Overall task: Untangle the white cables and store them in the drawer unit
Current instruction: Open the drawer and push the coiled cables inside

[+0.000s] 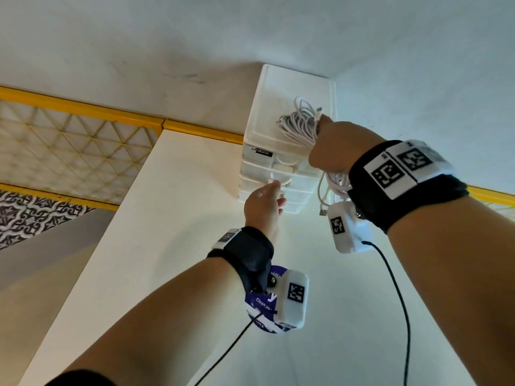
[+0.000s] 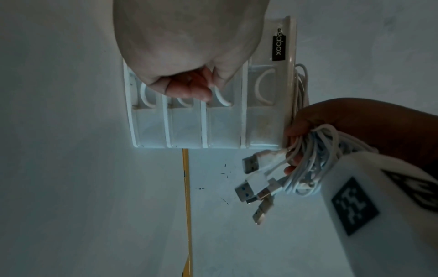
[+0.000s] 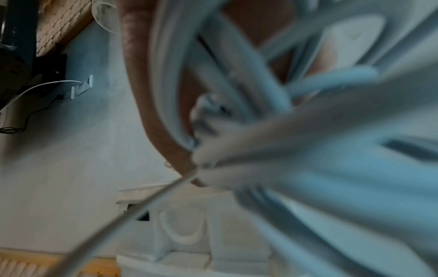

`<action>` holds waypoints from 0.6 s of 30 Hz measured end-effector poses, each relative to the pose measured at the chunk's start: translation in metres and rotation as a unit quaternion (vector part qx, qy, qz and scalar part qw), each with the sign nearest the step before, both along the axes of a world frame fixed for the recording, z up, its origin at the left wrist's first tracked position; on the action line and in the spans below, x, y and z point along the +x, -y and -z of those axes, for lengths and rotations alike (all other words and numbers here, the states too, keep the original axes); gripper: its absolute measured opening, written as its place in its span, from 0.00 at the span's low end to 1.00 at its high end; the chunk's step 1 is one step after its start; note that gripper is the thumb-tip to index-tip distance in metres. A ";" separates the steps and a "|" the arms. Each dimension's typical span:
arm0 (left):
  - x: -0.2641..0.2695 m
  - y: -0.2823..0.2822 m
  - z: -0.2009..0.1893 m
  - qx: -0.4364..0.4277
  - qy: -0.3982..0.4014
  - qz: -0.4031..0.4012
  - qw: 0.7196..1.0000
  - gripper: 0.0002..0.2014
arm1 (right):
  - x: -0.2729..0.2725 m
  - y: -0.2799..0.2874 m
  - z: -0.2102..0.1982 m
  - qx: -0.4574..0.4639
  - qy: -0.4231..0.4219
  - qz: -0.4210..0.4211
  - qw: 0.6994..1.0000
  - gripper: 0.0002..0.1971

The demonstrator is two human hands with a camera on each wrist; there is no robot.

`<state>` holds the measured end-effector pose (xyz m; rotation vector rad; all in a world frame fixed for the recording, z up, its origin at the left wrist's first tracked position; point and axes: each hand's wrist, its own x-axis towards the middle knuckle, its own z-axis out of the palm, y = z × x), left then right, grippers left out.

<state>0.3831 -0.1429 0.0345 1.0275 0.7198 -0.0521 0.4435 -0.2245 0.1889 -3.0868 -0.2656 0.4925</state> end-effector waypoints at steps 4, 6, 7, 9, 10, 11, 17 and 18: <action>0.004 0.002 -0.018 -0.003 0.022 0.021 1.000 0.05 | 0.002 0.001 0.000 -0.007 -0.002 0.000 1.000 0.28; 0.003 0.000 -0.027 0.002 0.021 0.030 0.999 0.04 | 0.003 0.002 -0.001 -0.002 -0.005 0.001 1.000 0.27; -0.001 -0.002 -0.029 0.009 0.021 0.041 0.999 0.06 | 0.003 0.003 -0.002 0.001 -0.008 0.001 1.000 0.26; -0.023 -0.010 -0.024 0.027 0.029 0.080 0.996 0.11 | 0.006 0.005 -0.004 0.006 -0.017 0.002 1.000 0.25; -0.040 -0.017 -0.019 0.038 0.037 0.109 0.993 0.11 | 0.006 0.006 -0.005 0.007 -0.019 0.002 1.000 0.25; -0.060 -0.023 -0.013 0.047 0.041 0.140 0.988 0.12 | 0.007 0.006 -0.005 0.007 -0.019 0.001 1.000 0.25; -0.169 -0.044 -0.001 0.012 -0.011 0.205 0.979 0.09 | 0.002 0.004 -0.007 0.020 -0.014 0.011 1.000 0.26; -0.176 -0.045 -0.003 0.004 -0.015 0.198 0.980 0.09 | -0.001 0.004 -0.009 0.027 -0.015 0.017 0.999 0.27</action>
